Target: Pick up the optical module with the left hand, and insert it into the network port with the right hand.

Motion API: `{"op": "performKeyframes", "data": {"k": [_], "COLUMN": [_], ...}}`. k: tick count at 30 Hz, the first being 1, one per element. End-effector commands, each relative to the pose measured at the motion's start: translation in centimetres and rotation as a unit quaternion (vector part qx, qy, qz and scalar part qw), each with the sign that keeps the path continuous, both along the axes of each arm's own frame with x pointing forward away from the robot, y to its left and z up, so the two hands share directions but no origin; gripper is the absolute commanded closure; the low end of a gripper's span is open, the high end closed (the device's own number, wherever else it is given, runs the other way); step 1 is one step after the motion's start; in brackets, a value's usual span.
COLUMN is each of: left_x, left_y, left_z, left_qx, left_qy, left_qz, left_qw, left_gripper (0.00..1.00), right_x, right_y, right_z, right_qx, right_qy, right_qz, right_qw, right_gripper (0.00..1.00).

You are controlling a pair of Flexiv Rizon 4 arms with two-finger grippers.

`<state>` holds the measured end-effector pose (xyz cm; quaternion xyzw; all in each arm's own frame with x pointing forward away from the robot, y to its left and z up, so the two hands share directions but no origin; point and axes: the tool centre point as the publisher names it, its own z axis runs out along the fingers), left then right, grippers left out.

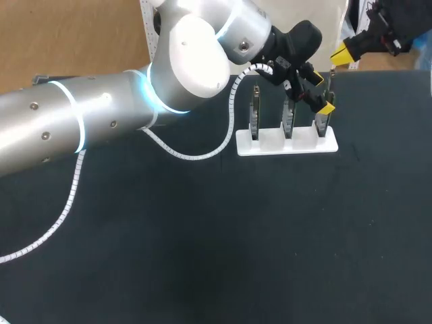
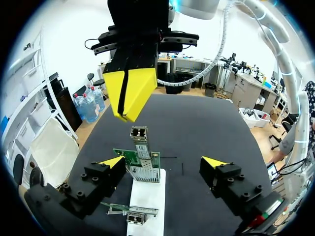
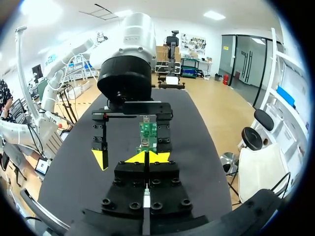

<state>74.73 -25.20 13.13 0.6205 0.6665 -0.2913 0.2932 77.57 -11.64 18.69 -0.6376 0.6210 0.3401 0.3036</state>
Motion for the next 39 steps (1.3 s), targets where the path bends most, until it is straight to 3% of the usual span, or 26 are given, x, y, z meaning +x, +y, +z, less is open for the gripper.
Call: {"op": "performKeyframes", "data": {"k": [1, 39], "left_x": [0.1, 0.1], "left_y": [-0.1, -0.1], "left_z": [0.0, 0.0], "left_qx": [0.002, 0.002], "left_qy": [0.001, 0.001], "left_qz": [0.000, 0.000], "left_qw": [1.000, 1.000], "left_gripper": [0.00, 0.00], "right_x": [0.2, -1.5], "right_y": [0.1, -0.3], "right_z": [-0.1, -3.8], "right_qx": [0.000, -0.032], "right_qy": [0.002, 0.052], "right_qz": [0.003, -0.007], "right_qw": [1.000, 0.998], "right_gripper": [1.00, 1.00]}}
